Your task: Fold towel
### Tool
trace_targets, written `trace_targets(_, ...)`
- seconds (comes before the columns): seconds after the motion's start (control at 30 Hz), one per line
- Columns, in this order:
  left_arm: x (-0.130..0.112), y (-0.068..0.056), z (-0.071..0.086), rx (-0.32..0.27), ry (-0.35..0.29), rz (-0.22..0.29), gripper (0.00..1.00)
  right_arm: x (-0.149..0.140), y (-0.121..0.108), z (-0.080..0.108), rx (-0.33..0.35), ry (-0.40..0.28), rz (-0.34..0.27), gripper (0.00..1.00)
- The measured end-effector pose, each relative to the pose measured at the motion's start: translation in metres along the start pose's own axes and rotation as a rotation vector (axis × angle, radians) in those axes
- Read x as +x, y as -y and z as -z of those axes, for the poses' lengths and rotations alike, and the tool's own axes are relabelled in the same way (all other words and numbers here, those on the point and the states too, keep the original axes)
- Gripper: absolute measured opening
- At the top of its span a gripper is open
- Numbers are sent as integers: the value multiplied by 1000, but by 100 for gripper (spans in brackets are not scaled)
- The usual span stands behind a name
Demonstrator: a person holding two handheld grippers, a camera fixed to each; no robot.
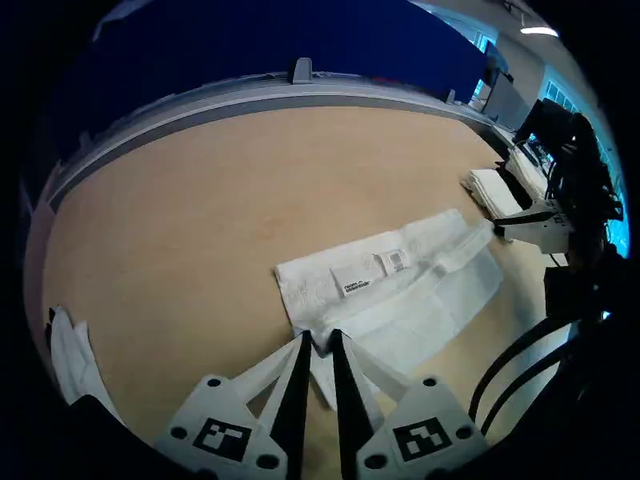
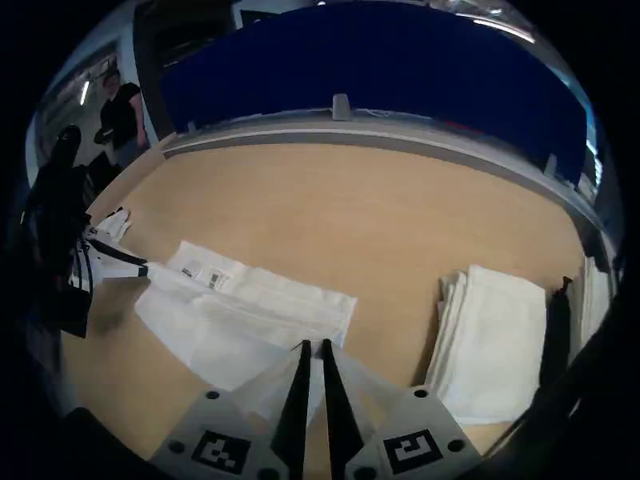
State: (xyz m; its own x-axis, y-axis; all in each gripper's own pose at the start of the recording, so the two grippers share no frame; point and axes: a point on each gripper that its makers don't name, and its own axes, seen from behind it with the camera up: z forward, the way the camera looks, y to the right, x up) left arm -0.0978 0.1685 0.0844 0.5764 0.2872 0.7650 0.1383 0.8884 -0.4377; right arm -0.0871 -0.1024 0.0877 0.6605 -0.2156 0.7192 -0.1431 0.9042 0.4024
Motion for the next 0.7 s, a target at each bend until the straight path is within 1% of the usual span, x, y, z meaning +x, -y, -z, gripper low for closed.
trace_targets(0.07, 2, 2, 0, 5, -5, 3, 29, 1, 0, -2, -5, 0, -2, 14)
trace_targets(0.13, 4, 5, 0, 12, -11, 1, 41, 2, -1, -2, -12, -1, -1, 21)
trace_targets(0.2, 6, 8, 1, 21, -19, -3, 52, 3, -2, -3, -20, -3, 2, 33)
trace_targets(0.27, 9, 11, 3, 32, -28, -9, 70, 5, -2, -3, -24, -6, 5, 47)
trace_targets(0.33, 12, 13, 5, 41, -36, -13, 78, 7, -3, -2, -31, -11, 11, 55)
trace_targets(0.4, 14, 16, 7, 49, -44, -14, 88, 9, -3, 0, -36, -16, 17, 60)
trace_targets(0.53, 17, 18, 11, 57, -58, -6, 89, 11, -3, 3, -38, -24, 23, 61)
trace_targets(0.6, 17, 18, 14, 56, -62, 0, 90, 10, -2, 4, -35, -25, 24, 65)
trace_targets(0.7, 16, 17, 19, 54, -69, 9, 89, 6, 0, 6, -31, -23, 25, 68)
